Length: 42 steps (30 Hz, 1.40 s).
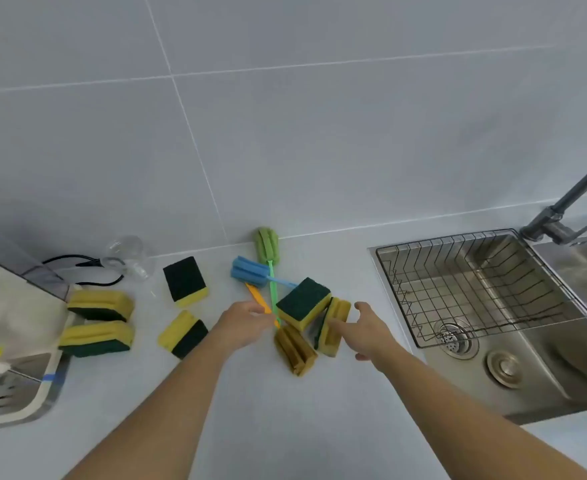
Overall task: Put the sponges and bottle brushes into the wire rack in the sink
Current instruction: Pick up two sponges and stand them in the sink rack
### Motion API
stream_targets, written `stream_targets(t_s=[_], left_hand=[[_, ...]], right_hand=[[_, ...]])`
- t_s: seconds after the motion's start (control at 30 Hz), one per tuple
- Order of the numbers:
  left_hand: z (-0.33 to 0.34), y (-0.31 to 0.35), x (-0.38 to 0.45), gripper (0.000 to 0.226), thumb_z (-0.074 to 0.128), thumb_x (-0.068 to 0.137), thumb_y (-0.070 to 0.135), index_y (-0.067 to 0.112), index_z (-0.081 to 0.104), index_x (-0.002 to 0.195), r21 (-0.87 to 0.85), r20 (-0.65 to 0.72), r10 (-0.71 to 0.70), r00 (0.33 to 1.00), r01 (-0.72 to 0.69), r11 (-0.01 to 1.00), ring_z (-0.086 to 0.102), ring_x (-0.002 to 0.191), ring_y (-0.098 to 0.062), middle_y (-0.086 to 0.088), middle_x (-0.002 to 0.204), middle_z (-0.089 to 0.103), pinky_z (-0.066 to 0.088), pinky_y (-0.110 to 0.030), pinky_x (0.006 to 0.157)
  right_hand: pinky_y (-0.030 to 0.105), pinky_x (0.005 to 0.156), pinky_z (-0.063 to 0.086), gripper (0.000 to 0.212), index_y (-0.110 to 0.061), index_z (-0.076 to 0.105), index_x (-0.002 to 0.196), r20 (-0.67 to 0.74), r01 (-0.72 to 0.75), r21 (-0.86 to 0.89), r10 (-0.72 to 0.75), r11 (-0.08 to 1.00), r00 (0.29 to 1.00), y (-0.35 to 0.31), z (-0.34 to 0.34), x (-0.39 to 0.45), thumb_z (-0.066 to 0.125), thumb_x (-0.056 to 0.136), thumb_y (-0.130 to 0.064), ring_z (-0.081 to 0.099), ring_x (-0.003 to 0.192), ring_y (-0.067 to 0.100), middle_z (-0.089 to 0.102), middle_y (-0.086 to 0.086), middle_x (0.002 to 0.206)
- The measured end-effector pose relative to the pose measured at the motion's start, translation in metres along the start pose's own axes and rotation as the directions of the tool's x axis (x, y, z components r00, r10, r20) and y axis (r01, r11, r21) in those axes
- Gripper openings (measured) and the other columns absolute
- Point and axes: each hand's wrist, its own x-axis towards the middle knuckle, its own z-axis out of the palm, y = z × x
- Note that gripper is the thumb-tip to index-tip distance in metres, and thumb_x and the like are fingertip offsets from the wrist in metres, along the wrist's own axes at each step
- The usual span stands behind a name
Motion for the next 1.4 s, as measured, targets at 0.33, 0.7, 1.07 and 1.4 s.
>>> stream_targets(t_s=[0.33, 0.7, 1.07, 1.4], left_hand=[[0.021, 0.024, 0.035, 0.053, 0.065, 0.083, 0.046, 0.019, 0.061, 0.128, -0.188, -0.006, -0.016, 1.000, 0.015, 0.982, 0.059, 0.111, -0.019, 0.000, 0.122, 0.065, 0.048, -0.039, 0.101], [0.029, 0.028, 0.052, 0.036, 0.072, 0.081, 0.039, 0.021, 0.065, 0.111, -0.157, 0.084, -0.009, 0.996, 0.022, 0.987, 0.065, 0.099, -0.018, 0.000, 0.104, 0.068, 0.055, -0.043, 0.093], [0.032, 0.039, 0.034, 0.025, 0.077, 0.079, 0.031, 0.013, 0.065, 0.092, -0.267, 0.088, 0.052, 0.995, -0.027, 0.963, 0.063, 0.087, -0.017, -0.005, 0.093, 0.067, 0.055, -0.032, 0.077], [0.011, 0.013, -0.020, 0.018, 0.074, 0.084, 0.020, 0.008, 0.061, 0.082, -0.538, 0.018, 0.068, 0.998, -0.047, 0.842, 0.060, 0.082, -0.023, -0.018, 0.091, 0.062, 0.055, -0.036, 0.081]], right_hand=[[0.037, 0.068, 0.061, 0.088, -0.025, 0.025, 0.148, 0.001, -0.095, 0.163, 0.097, 0.982, 0.995, -0.002, 0.012, 0.030, 0.076, 0.080, -0.047, 0.061, 0.101, 0.027, 0.054, 0.004, 0.119], [0.045, 0.075, 0.063, 0.057, -0.026, 0.040, 0.125, 0.043, -0.166, 0.269, 0.161, 0.949, 0.986, 0.003, 0.012, 0.041, 0.077, 0.082, -0.027, 0.062, 0.100, 0.026, 0.056, 0.004, 0.111], [0.044, 0.076, 0.063, 0.043, -0.022, 0.042, 0.119, 0.049, -0.167, 0.302, 0.160, 0.939, 0.986, 0.004, 0.003, 0.035, 0.069, 0.087, -0.019, 0.062, 0.100, 0.028, 0.056, 0.007, 0.109], [0.044, 0.076, 0.062, 0.038, -0.024, 0.050, 0.122, 0.026, -0.127, 0.479, 0.131, 0.868, 0.991, 0.015, -0.023, -0.004, 0.061, 0.089, -0.008, 0.065, 0.096, 0.027, 0.061, 0.010, 0.111]])
